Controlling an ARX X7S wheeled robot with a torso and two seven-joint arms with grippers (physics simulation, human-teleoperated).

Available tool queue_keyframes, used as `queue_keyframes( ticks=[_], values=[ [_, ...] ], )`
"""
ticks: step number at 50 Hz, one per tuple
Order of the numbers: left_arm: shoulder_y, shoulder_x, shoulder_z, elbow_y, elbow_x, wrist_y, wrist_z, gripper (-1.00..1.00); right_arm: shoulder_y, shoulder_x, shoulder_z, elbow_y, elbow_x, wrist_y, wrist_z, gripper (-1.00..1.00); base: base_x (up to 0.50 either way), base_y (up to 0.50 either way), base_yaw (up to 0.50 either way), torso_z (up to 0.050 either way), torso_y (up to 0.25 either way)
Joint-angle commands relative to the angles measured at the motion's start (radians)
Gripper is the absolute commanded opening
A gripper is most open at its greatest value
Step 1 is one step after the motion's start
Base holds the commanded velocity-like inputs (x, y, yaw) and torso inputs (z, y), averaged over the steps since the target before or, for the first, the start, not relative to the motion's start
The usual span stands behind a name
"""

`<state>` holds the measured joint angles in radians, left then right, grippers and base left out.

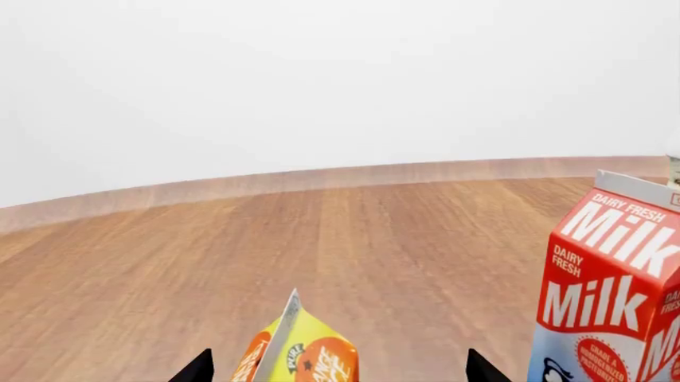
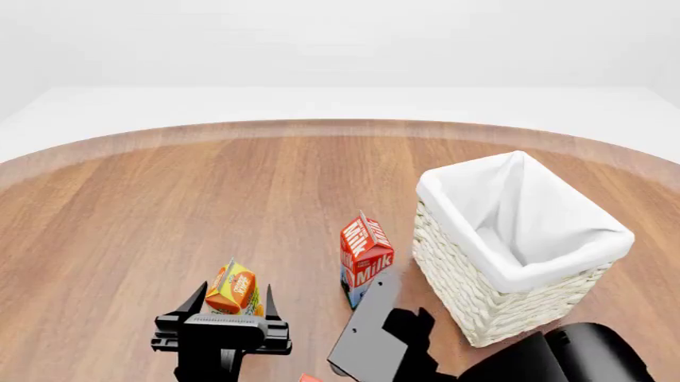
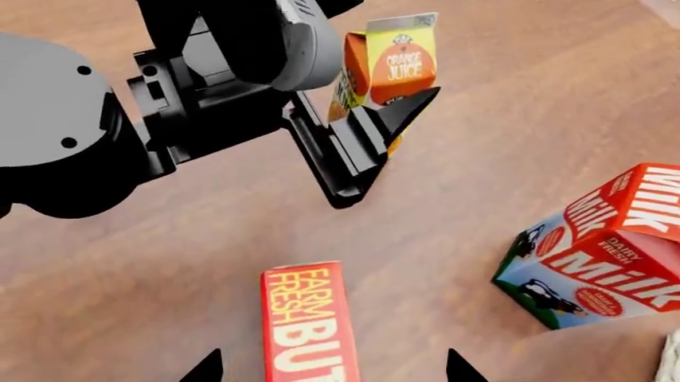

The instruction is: Pick up the cream cheese box and the butter, and put them in the basket.

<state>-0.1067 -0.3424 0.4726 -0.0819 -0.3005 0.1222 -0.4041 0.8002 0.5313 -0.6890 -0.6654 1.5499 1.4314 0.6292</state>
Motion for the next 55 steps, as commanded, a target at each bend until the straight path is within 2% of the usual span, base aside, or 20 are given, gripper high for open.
queue_keyframes(
  ticks=[1, 25, 55],
  values=[
    [0.001, -0.001, 0.002, -0.002, 0.000, 0.003, -0.001, 1.00, -0.019, -0.011, -0.046, 0.007, -0.061, -0.015, -0.038, 1.00, 0.00, 0.00, 0.00, 0.000, 0.000],
    [-0.004, -0.002, 0.006, -0.003, -0.005, 0.000, -0.004, 1.00, -0.027, 0.002, -0.131, 0.069, -0.231, -0.080, -0.189, 1.00, 0.00, 0.00, 0.00, 0.000, 0.000],
    [-0.007, -0.006, 0.010, -0.002, -0.010, 0.000, -0.006, 1.00, -0.032, -0.011, -0.217, 0.135, -0.336, -0.138, -0.259, 1.00, 0.00, 0.00, 0.00, 0.000, 0.000]
  ],
)
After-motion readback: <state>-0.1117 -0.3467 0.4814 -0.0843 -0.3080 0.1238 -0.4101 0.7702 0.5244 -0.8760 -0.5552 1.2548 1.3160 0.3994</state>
